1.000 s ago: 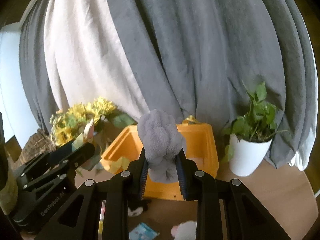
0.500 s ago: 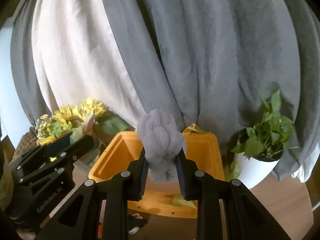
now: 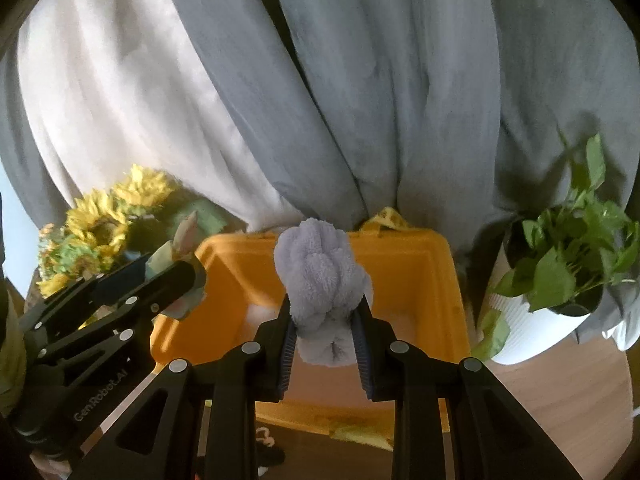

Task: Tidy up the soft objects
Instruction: 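Lift and carry both held items over the orange crate with both grippers, then open both grippers to drop the cloth and sock into the crate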

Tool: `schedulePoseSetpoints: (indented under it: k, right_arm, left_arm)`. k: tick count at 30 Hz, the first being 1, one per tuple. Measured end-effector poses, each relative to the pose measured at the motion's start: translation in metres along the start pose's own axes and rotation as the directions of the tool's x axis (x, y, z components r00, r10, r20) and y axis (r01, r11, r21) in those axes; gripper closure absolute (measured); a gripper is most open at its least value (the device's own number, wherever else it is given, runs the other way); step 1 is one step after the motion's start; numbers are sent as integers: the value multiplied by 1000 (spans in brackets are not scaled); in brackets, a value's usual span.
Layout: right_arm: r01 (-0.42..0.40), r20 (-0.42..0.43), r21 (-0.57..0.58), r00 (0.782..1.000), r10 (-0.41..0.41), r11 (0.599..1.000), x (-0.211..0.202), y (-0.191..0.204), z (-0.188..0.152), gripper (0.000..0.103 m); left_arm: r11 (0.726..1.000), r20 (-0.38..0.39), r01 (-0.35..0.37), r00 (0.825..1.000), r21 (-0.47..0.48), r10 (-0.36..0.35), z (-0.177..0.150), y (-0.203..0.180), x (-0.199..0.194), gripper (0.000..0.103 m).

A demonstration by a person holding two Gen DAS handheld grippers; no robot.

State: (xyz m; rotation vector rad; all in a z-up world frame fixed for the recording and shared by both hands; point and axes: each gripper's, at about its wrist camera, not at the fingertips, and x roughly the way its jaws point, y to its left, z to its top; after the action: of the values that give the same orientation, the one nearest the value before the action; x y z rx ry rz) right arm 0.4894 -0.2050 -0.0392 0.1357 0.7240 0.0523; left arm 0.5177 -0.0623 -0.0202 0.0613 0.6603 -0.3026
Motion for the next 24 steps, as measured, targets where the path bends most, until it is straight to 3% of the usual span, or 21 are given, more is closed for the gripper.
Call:
schedulePoseSetpoints:
  k: [14,17,19,24]
  right_arm:
    - [4,-176,14,984,-2,1000,57,-16,-10,75]
    - [12,-194,6,981,-10,1000,64,-15,-11,74]
    - [11,-203,9,979,-9,1000,67,-16,-11,66]
    - [25,-196,5,980,-24,1000,66,-18,-10,58]
  left_arm:
    - [1000,-159,20,987,20,-16,-13,4,59,62]
    - [1000,-168,19,986,8,-18,-15,6,62,58]
    - [1000,-166,16,986,2,-15,-16,7,62,54]
    - [1000,-116,-10,993,20,12,-15,9,55,45]
